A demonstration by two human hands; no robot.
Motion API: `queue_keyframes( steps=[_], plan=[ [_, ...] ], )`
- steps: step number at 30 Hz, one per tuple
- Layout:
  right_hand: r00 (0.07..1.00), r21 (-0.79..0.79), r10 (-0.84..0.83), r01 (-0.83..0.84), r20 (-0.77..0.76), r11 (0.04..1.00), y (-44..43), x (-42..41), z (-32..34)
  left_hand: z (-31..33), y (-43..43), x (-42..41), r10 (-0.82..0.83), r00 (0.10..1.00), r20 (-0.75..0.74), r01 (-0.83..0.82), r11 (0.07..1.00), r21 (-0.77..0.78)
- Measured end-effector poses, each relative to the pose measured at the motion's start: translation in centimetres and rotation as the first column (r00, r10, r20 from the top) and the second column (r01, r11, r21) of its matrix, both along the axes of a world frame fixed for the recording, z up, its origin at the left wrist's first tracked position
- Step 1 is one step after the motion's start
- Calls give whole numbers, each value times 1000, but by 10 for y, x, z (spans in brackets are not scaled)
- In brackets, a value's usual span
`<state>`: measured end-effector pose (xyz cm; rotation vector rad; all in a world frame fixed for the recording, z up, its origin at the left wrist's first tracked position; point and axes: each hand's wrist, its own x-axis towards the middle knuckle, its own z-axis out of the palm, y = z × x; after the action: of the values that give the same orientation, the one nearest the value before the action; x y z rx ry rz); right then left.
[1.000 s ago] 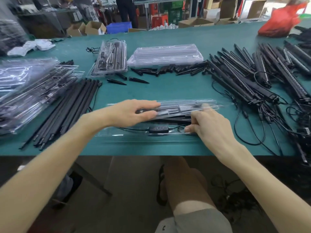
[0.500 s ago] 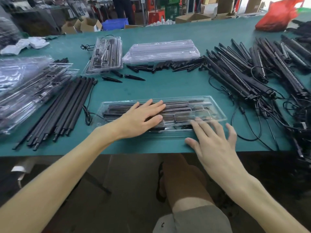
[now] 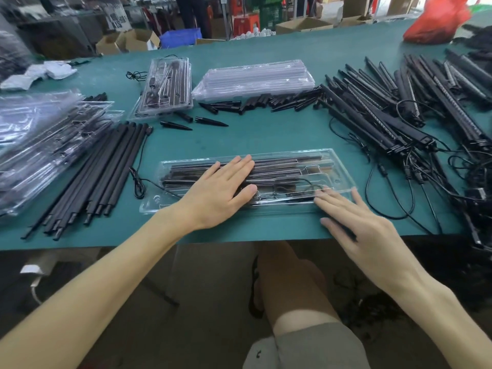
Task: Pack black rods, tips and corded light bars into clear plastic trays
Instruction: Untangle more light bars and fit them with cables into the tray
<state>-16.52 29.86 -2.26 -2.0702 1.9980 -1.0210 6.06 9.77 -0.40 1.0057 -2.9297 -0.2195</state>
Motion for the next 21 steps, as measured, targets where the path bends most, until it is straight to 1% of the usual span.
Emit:
queue_keyframes(
  steps=[3, 6, 10, 12, 17, 19, 21],
  plan=[
    [999, -53, 20, -18, 35, 998, 3, -6, -2, 0, 1, 0, 0, 1000, -2, 0, 1000, -11],
    [999, -143, 2, 5, 48, 990, 3, -4, -5, 0, 1, -1, 8, 1000, 8, -8, 1000, -25],
    [994, -278, -89, 103, 62, 955, 11, -5, -9, 0, 2, 0, 8, 1000, 7, -8, 1000, -25],
    [984, -300, -157, 176, 86, 937, 15, -8, -7, -1, 2, -1, 8, 1000, 1, -8, 999, -34],
    [943, -239, -285, 321, 172, 916, 13, -18, 6, -2, 2, -2, 7, 1000, 13, -6, 998, -60],
    [921, -179, -306, 351, 240, 919, 7, -18, 13, -2, 2, -1, 6, 1000, 13, -5, 998, -63],
    [889, -62, -343, 378, 305, 924, -2, -19, 18, -2, 2, -1, 4, 1000, 12, -3, 998, -61]
  ],
)
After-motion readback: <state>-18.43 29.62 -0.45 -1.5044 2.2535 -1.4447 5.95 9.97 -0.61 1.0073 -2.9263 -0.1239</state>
